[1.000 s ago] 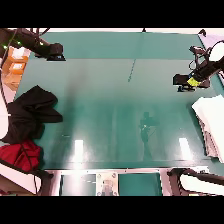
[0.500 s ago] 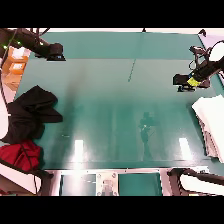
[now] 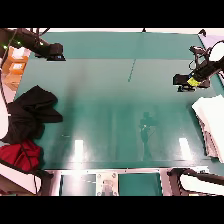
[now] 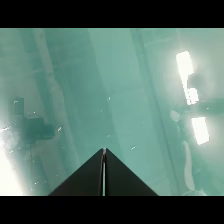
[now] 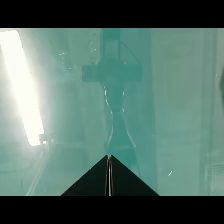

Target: Fold the shirts.

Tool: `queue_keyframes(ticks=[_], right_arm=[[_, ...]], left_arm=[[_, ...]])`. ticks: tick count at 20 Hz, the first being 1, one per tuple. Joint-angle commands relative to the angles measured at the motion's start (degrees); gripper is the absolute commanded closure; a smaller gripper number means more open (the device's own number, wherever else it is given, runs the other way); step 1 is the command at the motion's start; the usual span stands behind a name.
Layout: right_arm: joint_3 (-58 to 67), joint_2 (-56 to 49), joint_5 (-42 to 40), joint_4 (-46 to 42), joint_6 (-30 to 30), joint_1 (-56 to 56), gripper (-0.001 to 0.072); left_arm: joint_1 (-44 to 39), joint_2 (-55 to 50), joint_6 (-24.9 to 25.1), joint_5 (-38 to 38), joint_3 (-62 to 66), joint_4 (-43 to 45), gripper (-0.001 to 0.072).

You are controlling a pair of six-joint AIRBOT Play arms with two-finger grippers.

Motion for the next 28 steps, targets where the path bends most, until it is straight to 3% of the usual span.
queue_keyframes(ticks=[1, 7, 9, 11, 14, 17, 23, 24, 25, 26, 27, 28], right_arm=[[0.0, 0.04, -2.21, -0.02, 0.0, -0.02, 0.0694], [-0.02, 0.04, -7.54, 0.22, 0.02, 0.04, 0.0694], [-0.02, 0.04, -7.61, 0.22, 0.02, 0.04, 0.0694], [-0.13, 0.04, -7.74, 0.46, 0.0, 0.04, 0.0695], [-2.73, 0.07, -7.26, 4.33, -2.49, 0.11, 0.0697], [-9.16, 0.26, -7.13, 6.86, -4.76, 0.85, 0.0696], [-26.51, 7.28, -12.15, 13.05, -7.54, 0.92, 0.0696], [-28.81, 8.96, -13.18, 13.79, -7.54, 0.94, 0.0696], [-30.27, 9.97, -13.14, 13.9, -7.54, 0.94, 0.0695], [-31.12, 10.38, -13.11, 14.03, -7.52, 0.94, 0.0694], [-31.71, 10.43, -13.14, 14.38, -7.5, 0.94, 0.0651], [-32.06, 10.43, -13.14, 14.43, -7.52, 0.94, 0.0538]], left_arm=[[0.04, 0.0, 0.0, 0.02, 0.0, 0.0, 0.0687], [0.04, 0.0, 0.0, 0.48, 0.0, 0.0, 0.0688], [0.04, 0.0, -0.83, 3.96, 0.0, 0.0, 0.0688], [0.07, 0.0, -2.54, -1.14, 0.0, 1.05, 0.069], [0.07, 0.55, -4.13, -13.62, -0.85, 11.45, 0.0692], [0.76, 9.38, -5.09, -12.37, -14.12, 17.55, 0.0692], [0.87, 34.53, -11.3, -2.47, -51.91, 40.19, 0.0687], [0.87, 36.09, -11.58, -1.18, -55.45, 41.42, 0.0534], [0.9, 36.37, -13.07, -0.04, -58.03, 42.47, 0.0076], [0.9, 35.78, -15.61, 1.14, -59.63, 43.87, -0.0003], [0.9, 34.8, -15.61, 2.93, -60.57, 44.11, -0.0005], [0.96, 33.29, -16.11, 5.03, -60.65, 44.17, -0.0005]])
